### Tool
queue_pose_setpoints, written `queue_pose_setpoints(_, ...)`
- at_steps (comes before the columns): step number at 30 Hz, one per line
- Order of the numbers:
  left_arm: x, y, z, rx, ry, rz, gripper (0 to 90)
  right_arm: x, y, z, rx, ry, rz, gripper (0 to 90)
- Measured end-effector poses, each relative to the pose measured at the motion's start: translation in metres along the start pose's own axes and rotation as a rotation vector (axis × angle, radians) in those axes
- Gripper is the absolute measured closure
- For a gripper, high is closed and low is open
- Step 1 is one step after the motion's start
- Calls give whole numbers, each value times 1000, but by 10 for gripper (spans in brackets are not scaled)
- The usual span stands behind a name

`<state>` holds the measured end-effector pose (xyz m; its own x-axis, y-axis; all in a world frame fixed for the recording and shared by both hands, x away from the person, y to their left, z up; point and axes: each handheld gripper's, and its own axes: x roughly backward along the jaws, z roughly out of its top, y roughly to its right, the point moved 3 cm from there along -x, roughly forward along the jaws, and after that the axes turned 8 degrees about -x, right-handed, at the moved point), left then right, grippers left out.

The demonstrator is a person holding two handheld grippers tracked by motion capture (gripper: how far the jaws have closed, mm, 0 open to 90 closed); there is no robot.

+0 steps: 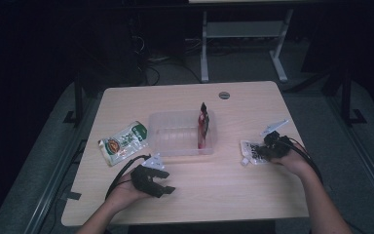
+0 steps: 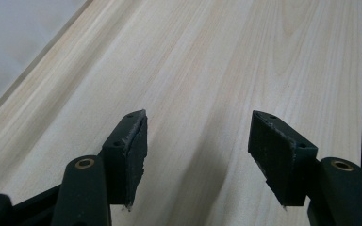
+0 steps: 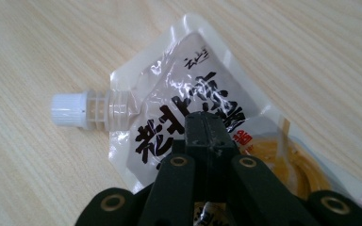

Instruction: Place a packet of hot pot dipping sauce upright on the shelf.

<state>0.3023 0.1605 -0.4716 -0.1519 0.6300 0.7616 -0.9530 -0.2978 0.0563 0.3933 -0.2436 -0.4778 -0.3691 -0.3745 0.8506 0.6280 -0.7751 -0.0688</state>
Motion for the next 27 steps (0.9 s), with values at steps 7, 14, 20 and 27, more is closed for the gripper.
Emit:
queue_pose_setpoints(7,0,0,0,2,2,0,377,-5,-13,4,18,-1,83,900)
queue_pose_setpoints(14,1,-1,0,-4,-1,-1,377,-12,-33,12,72,0,144,900)
queue_pose_setpoints(20,2,0,0,3,10,2,377,-17,-56,19,133,-14,188,900)
queue_pose_setpoints(27,3,-1,0,5,12,4,377,-27,-93,29,239,-6,249,900)
